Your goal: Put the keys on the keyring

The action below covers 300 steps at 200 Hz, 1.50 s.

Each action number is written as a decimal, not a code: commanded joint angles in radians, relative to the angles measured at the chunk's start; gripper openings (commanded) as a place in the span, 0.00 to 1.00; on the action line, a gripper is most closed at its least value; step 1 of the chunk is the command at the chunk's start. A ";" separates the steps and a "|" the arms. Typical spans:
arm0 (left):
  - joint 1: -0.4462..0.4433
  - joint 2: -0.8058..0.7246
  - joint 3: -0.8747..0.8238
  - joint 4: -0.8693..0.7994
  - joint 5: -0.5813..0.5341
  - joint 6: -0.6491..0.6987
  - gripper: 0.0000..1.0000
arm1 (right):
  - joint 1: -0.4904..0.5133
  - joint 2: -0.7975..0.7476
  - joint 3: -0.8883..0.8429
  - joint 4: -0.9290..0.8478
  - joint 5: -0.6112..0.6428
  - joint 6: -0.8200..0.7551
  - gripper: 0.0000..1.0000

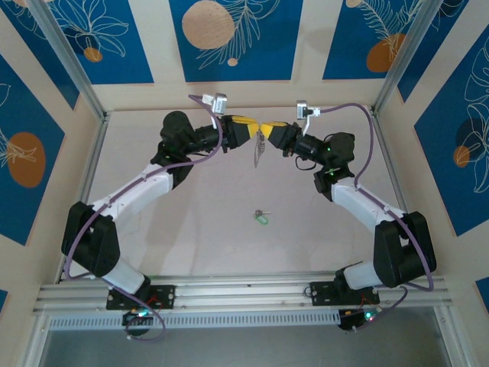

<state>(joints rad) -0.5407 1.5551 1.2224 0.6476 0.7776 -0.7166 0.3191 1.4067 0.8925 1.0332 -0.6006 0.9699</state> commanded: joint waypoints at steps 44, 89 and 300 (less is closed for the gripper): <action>-0.023 0.023 0.012 0.073 0.049 -0.020 0.15 | 0.006 0.002 0.033 0.040 0.032 0.003 0.00; -0.025 0.017 0.010 0.069 0.050 -0.009 0.00 | -0.006 0.005 0.037 0.023 0.009 0.003 0.00; -0.025 0.032 0.408 -0.847 0.250 0.738 0.00 | -0.098 -0.140 0.095 -0.395 -0.281 -0.245 0.40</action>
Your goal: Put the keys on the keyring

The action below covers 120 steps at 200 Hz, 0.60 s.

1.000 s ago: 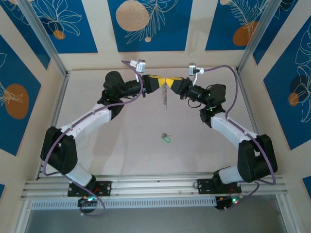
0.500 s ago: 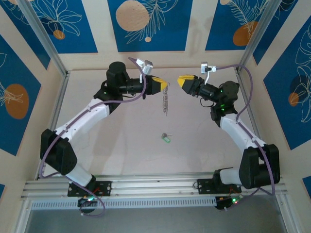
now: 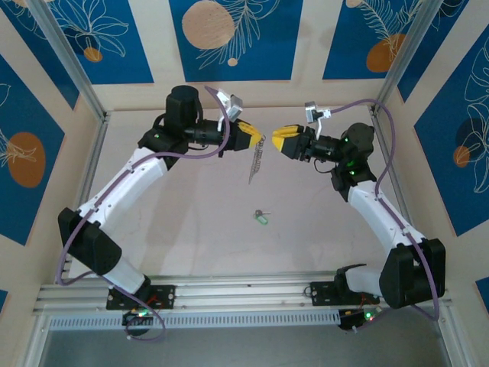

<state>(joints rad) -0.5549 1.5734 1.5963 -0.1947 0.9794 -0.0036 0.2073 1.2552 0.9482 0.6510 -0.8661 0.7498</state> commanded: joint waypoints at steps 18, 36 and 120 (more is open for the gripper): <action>-0.010 0.016 0.033 -0.005 0.049 0.024 0.00 | 0.025 0.023 0.049 -0.008 -0.014 -0.025 0.40; -0.011 0.016 0.034 -0.002 0.051 0.022 0.00 | 0.034 0.037 0.056 -0.001 -0.008 -0.023 0.40; -0.011 0.025 0.034 0.031 0.061 0.000 0.00 | 0.066 0.069 0.069 0.014 -0.008 -0.018 0.27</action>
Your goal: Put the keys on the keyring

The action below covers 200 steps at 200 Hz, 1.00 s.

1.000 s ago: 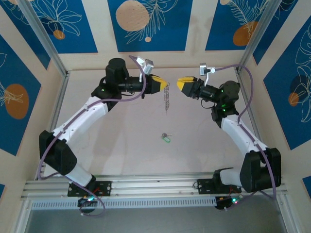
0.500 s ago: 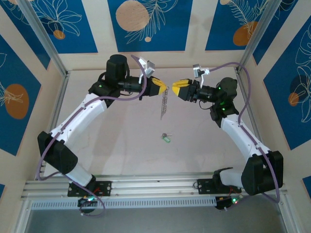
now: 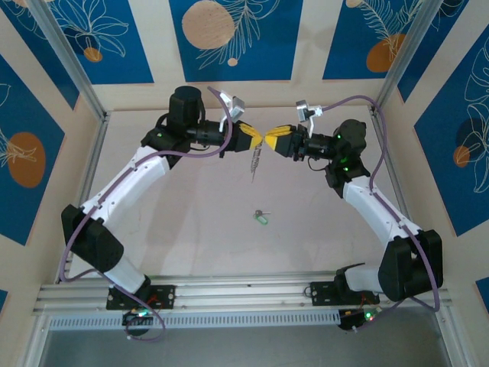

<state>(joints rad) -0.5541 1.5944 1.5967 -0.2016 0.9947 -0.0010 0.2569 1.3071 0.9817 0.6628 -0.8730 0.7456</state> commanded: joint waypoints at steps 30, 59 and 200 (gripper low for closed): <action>-0.012 0.004 0.032 0.039 0.045 -0.004 0.00 | 0.019 0.020 0.037 -0.001 -0.005 -0.016 0.27; -0.012 0.002 0.031 0.048 0.039 -0.008 0.00 | 0.019 0.017 0.030 -0.006 -0.009 -0.020 0.10; 0.011 -0.165 -0.347 0.620 -0.314 -0.468 0.49 | 0.005 0.013 -0.063 0.278 0.182 0.135 0.00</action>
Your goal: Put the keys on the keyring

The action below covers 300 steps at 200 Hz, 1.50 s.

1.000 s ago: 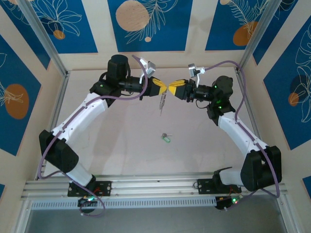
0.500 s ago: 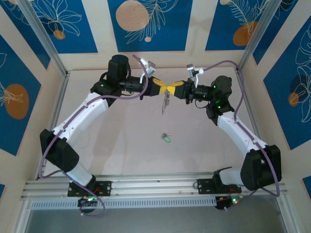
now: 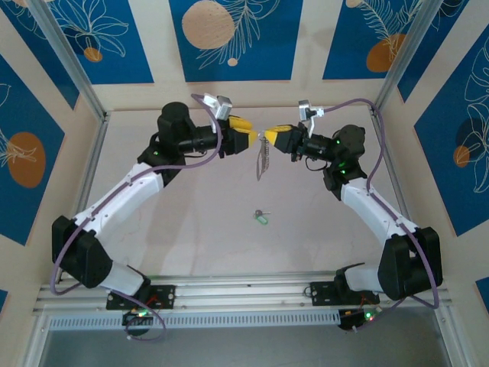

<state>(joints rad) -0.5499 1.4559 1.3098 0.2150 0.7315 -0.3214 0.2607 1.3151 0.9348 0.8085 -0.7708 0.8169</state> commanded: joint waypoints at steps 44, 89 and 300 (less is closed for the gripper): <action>0.006 -0.013 -0.134 0.366 -0.019 -0.256 0.52 | 0.021 0.043 -0.030 0.268 0.159 0.167 0.00; 0.006 0.029 -0.155 0.511 -0.003 -0.352 0.53 | 0.042 0.088 -0.026 0.338 0.189 0.220 0.00; 0.006 0.104 -0.099 0.591 0.037 -0.406 0.28 | 0.065 0.118 -0.016 0.350 0.173 0.232 0.00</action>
<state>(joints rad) -0.5499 1.5482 1.1717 0.7635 0.7444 -0.7269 0.3153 1.4315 0.9157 1.1145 -0.6056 1.0477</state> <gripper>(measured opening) 0.307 0.063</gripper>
